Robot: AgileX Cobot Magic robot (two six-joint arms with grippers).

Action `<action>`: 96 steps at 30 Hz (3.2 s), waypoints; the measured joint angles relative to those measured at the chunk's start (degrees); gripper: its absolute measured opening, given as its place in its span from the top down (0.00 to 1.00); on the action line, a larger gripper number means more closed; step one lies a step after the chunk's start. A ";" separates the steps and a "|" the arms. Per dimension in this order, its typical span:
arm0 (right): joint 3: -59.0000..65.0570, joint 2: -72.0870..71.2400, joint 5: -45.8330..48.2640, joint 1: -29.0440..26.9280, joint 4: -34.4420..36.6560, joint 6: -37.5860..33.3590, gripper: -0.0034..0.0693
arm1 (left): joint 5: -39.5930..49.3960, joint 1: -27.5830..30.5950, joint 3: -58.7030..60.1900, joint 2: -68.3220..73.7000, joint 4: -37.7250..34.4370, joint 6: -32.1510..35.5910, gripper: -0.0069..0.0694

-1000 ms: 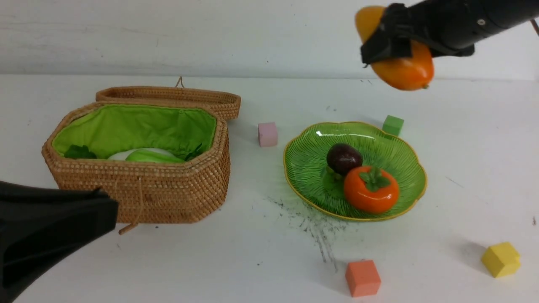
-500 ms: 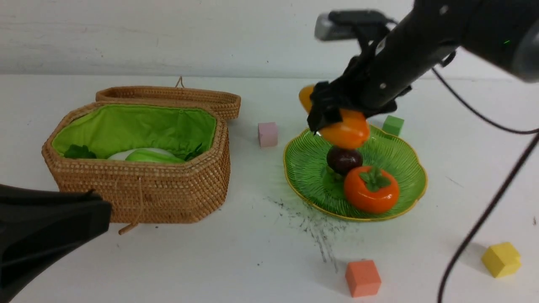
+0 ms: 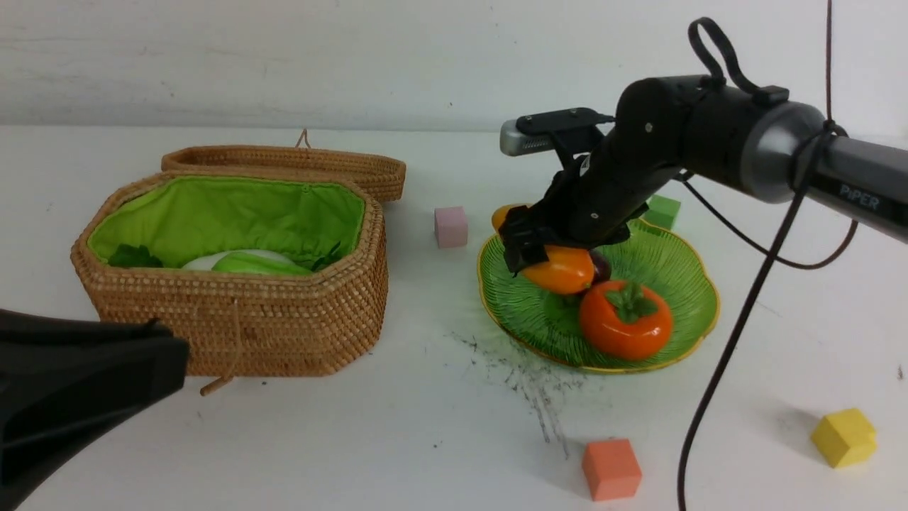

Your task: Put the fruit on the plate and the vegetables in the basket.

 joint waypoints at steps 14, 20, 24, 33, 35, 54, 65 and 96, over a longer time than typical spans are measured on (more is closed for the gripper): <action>0.00 -4.12 2.27 0.00 -4.40 1.98 0.09 | 0.17 0.00 0.00 0.00 0.00 0.00 0.84; 0.00 -14.91 9.38 0.00 -4.45 4.62 0.33 | -0.30 0.00 0.00 -0.06 0.06 0.00 0.84; 0.91 -25.70 19.05 0.00 -4.45 6.06 0.61 | -3.19 0.00 0.79 -2.59 0.28 -0.07 0.87; 24.12 -52.77 25.57 0.00 -4.15 11.15 0.97 | -14.80 0.00 17.45 -22.20 1.83 -6.79 0.93; 31.87 -58.76 25.78 0.00 -3.42 12.77 0.97 | -18.13 0.00 22.03 -25.21 2.12 -7.17 0.93; 64.96 -105.68 17.54 0.00 -2.74 16.55 0.93 | -27.93 0.00 38.92 -29.03 3.36 -7.50 0.93; 68.26 -112.40 18.62 -6.92 -4.33 16.49 0.92 | -26.60 0.00 39.55 -29.03 3.36 -7.50 0.93; 104.10 -121.85 -21.32 -21.70 -4.22 5.33 0.97 | -26.42 0.00 39.55 -29.03 3.36 -7.52 0.91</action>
